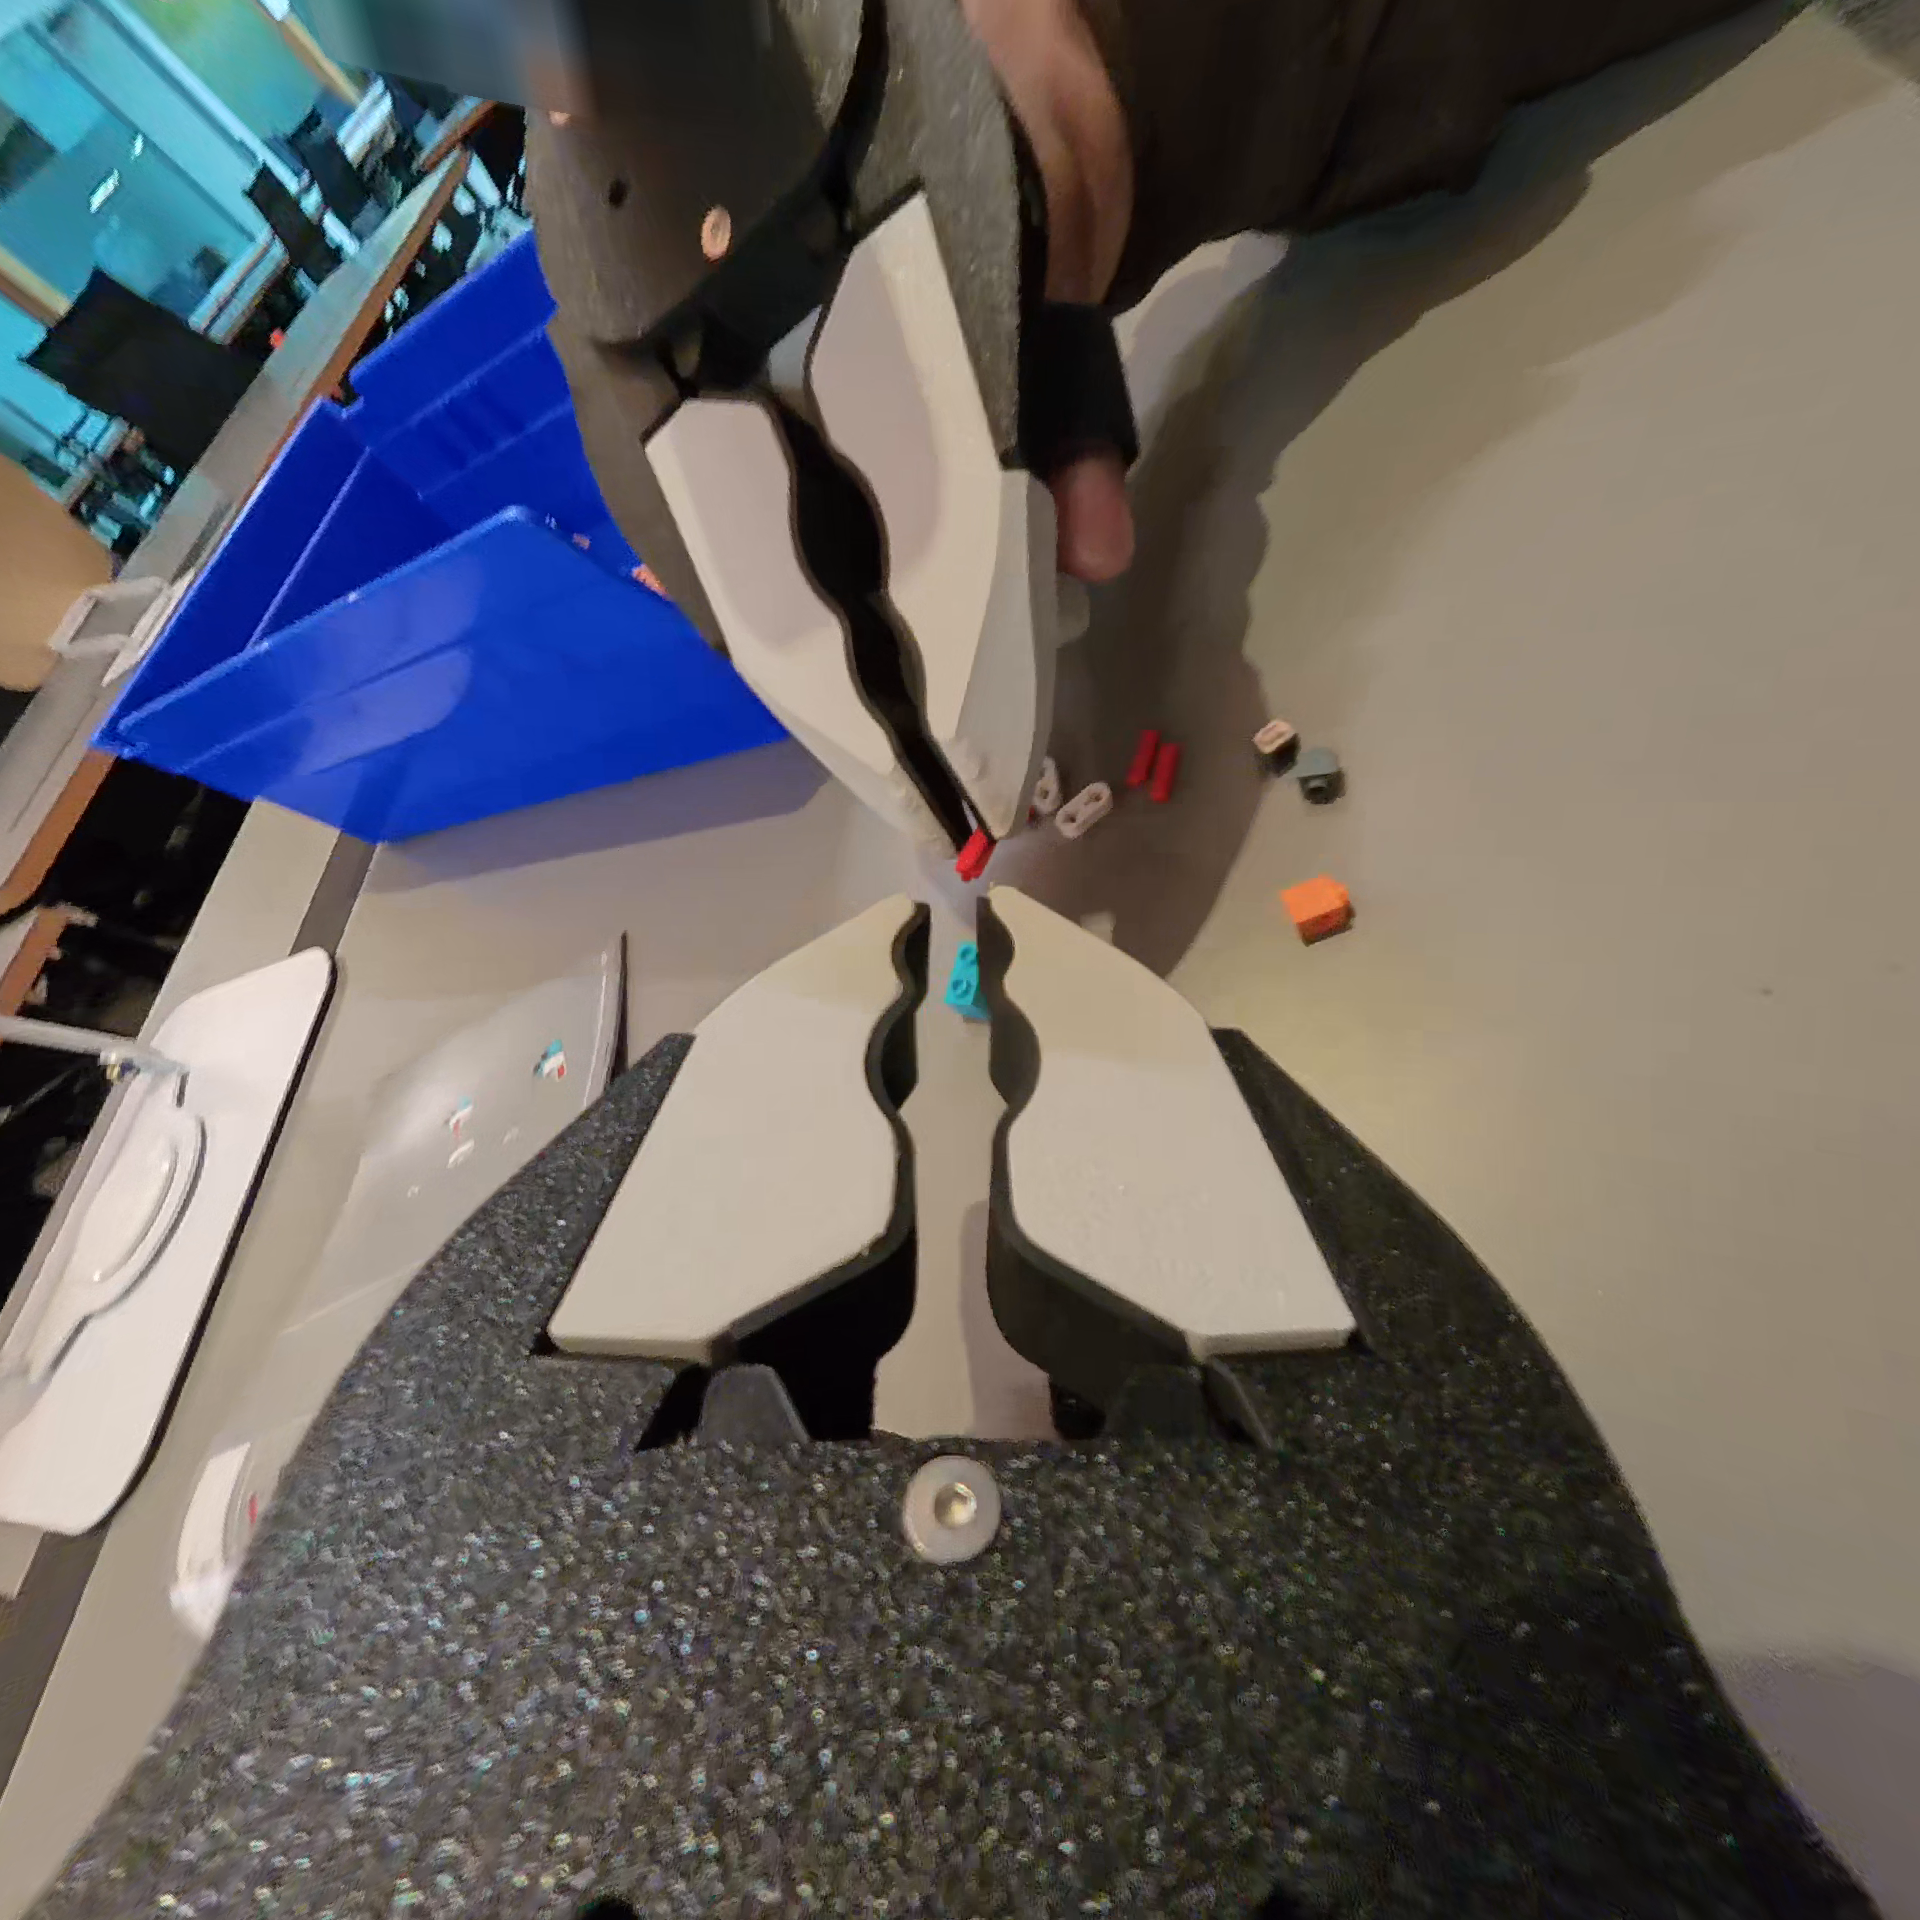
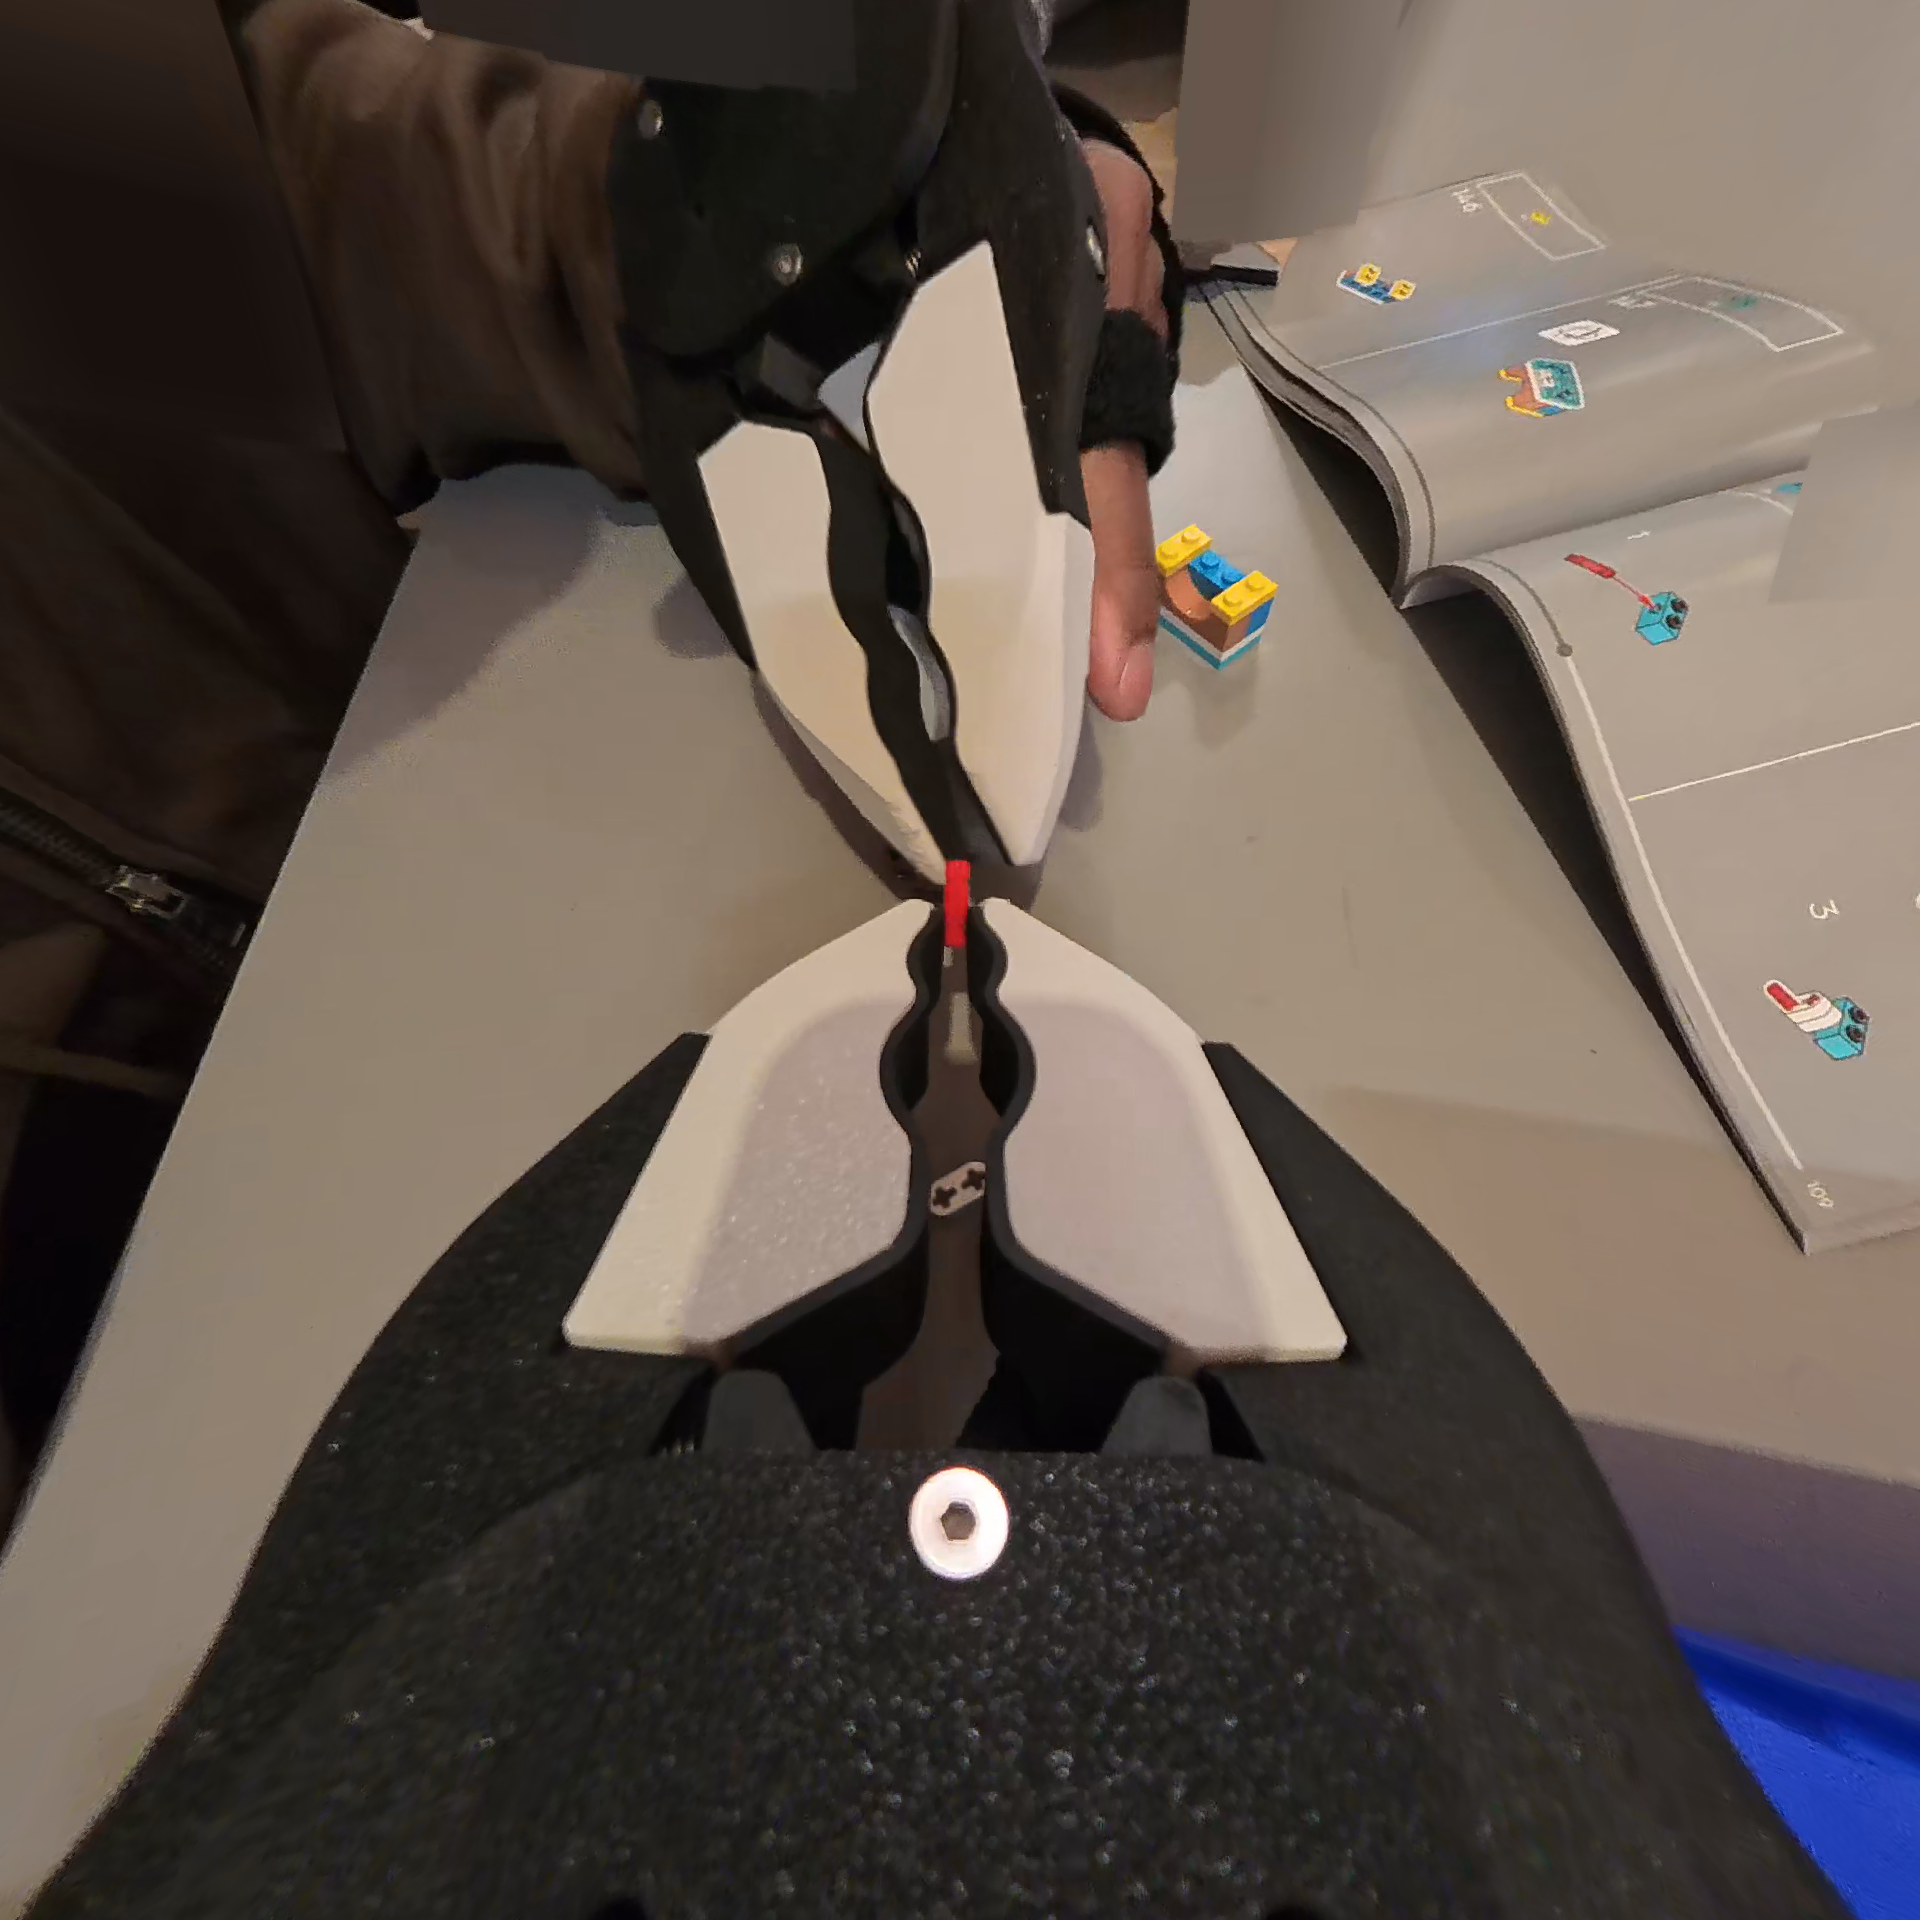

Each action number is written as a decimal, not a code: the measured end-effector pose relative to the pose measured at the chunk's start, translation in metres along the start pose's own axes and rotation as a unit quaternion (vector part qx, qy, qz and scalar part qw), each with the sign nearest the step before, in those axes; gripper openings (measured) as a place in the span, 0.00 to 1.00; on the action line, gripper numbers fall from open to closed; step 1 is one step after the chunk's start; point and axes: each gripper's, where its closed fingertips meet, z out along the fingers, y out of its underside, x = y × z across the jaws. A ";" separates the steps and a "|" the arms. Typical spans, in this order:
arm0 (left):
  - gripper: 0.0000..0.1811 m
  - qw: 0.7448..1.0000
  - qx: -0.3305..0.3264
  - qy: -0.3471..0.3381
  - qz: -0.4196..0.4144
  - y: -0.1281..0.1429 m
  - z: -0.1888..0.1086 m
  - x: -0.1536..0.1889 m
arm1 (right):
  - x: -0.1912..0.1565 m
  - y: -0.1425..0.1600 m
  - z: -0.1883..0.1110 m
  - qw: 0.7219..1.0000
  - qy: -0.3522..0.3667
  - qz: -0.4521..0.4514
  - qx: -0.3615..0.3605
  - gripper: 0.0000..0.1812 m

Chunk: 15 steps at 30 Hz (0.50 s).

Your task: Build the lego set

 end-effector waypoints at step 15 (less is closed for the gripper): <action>0.05 0.997 -0.057 -0.044 -0.036 0.015 -0.002 -0.019 | 0.007 0.000 0.005 1.000 0.015 0.012 -0.001 0.02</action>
